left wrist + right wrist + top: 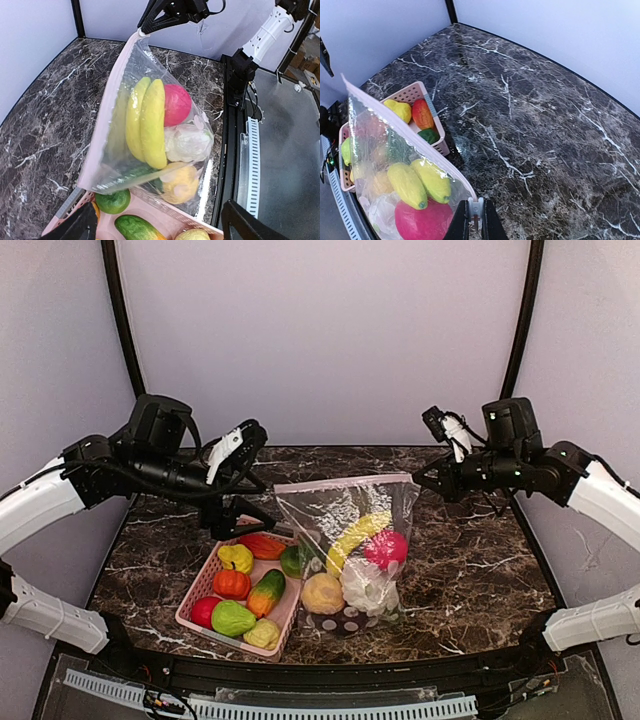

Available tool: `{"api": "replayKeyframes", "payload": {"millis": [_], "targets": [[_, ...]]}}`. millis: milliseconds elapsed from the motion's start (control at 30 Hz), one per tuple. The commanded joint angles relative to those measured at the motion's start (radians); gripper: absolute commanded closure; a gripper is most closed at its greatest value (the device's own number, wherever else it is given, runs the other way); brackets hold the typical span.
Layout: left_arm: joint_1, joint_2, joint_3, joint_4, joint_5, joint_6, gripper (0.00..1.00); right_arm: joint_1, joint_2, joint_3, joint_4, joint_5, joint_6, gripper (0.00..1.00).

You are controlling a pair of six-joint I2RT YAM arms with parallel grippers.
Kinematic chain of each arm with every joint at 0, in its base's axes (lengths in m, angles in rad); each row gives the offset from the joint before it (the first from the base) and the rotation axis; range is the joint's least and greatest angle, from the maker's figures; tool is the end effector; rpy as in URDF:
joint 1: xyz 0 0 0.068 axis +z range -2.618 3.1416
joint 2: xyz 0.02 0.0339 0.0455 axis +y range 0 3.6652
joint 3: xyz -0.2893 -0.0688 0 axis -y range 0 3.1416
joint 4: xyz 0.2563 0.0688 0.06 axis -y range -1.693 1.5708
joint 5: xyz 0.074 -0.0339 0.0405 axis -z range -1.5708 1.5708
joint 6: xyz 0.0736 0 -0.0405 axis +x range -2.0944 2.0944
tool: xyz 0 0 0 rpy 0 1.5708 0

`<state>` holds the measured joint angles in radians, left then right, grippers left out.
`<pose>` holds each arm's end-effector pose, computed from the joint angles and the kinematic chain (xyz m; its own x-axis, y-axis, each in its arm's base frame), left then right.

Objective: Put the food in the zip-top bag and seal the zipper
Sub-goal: Zip the zipper on the zipper food storage bag.

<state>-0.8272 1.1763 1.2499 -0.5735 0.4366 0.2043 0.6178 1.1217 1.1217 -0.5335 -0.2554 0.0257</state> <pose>0.1690 -0.2297 0.3918 -0.1314 0.4145 -0.9005 0.9650 0.2616 -0.0204 0.2140 0.1749 0.3603 -0.4334 -0.2774 -0.8574 -0.7269 0.6701 0.1506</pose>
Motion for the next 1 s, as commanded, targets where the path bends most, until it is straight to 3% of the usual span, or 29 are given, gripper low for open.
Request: {"api": "replayKeyframes", "payload": {"millis": [0,167,433,500,633,733,800,967], "targets": [[0.008,-0.018,-0.028,0.038,-0.075,-0.062,0.04,-0.009,0.009,0.052,0.002,0.188,0.071,1.0],[0.032,-0.003,-0.028,0.05,-0.144,-0.106,0.01,-0.052,0.064,0.088,-0.022,0.339,0.134,1.0],[0.2,-0.019,-0.09,0.086,-0.188,-0.213,0.01,-0.214,0.123,0.061,-0.008,0.324,0.203,0.99],[0.256,-0.036,-0.137,0.115,-0.178,-0.25,0.01,-0.232,0.129,0.041,0.006,0.303,0.206,0.87],[0.368,-0.068,-0.206,0.168,-0.155,-0.31,0.01,-0.236,0.11,0.008,0.029,0.283,0.198,0.32],[0.433,-0.077,-0.234,0.184,-0.171,-0.335,0.01,-0.238,0.089,-0.005,0.034,0.291,0.195,0.1],[0.468,-0.08,-0.253,0.19,-0.195,-0.343,0.0,-0.242,0.079,-0.01,0.034,0.299,0.199,0.02],[0.592,-0.104,-0.323,0.23,-0.237,-0.374,0.0,-0.287,0.063,-0.035,0.04,0.283,0.226,0.02]]}}
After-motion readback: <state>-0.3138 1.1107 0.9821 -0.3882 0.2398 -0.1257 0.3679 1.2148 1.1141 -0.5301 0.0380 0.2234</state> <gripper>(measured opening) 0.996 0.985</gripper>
